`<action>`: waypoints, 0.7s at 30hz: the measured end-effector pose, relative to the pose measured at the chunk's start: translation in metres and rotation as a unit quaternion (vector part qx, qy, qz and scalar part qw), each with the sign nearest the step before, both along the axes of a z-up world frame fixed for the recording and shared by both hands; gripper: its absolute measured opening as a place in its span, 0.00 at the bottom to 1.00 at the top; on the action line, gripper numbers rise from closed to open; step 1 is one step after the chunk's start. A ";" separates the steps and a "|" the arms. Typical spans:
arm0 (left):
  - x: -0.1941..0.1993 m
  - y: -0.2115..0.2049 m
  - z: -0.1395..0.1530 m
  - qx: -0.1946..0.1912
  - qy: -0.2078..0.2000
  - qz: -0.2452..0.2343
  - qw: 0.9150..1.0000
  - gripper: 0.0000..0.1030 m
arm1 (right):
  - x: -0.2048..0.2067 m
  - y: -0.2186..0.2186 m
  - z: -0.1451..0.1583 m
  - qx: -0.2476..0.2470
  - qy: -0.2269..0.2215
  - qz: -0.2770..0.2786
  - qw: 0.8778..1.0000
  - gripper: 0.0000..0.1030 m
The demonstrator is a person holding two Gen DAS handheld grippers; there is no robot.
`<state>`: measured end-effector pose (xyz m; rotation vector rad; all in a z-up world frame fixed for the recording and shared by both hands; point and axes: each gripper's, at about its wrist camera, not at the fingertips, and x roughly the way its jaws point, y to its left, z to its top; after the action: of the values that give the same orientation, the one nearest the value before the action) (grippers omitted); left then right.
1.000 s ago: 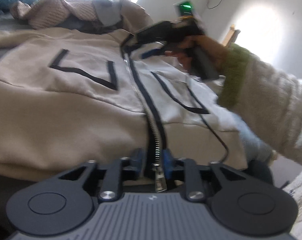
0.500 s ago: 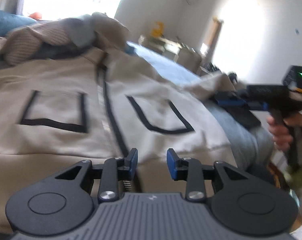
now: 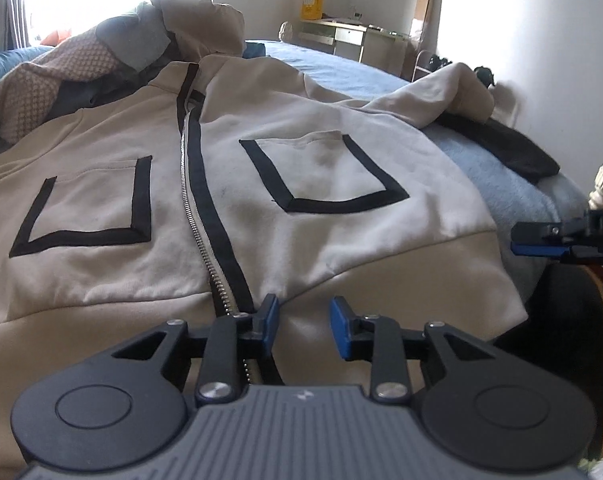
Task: Fold clothes
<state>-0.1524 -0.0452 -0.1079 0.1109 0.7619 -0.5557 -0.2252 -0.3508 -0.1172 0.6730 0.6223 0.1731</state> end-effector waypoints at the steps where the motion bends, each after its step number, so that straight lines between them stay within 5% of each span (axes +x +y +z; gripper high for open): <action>1: 0.001 0.000 0.000 0.001 0.004 0.002 1.000 0.30 | 0.003 -0.003 -0.007 0.023 0.011 0.004 1.000 0.40; 3: 0.003 -0.001 0.001 0.000 0.011 0.006 1.000 0.30 | 0.010 -0.006 -0.023 0.074 0.027 0.020 0.997 0.40; 6: 0.004 -0.003 0.001 0.005 0.015 0.011 1.000 0.30 | 0.016 -0.003 -0.039 0.133 0.027 0.041 0.990 0.03; 11: 0.005 -0.008 0.002 0.026 0.011 0.005 1.000 0.31 | -0.008 0.013 -0.001 0.098 -0.030 0.061 0.993 0.03; 14: 0.007 -0.009 0.002 0.031 0.013 0.003 0.999 0.31 | -0.011 0.027 0.002 0.036 -0.017 0.049 0.998 0.03; 21: 0.009 -0.015 0.005 0.052 0.014 -0.002 0.999 0.31 | -0.006 -0.002 -0.041 0.144 0.057 0.021 0.988 0.11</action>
<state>-0.1434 -0.0600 -0.1029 0.2013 0.8192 -0.5220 -0.2315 -0.3532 -0.1580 0.9546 0.7289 0.2696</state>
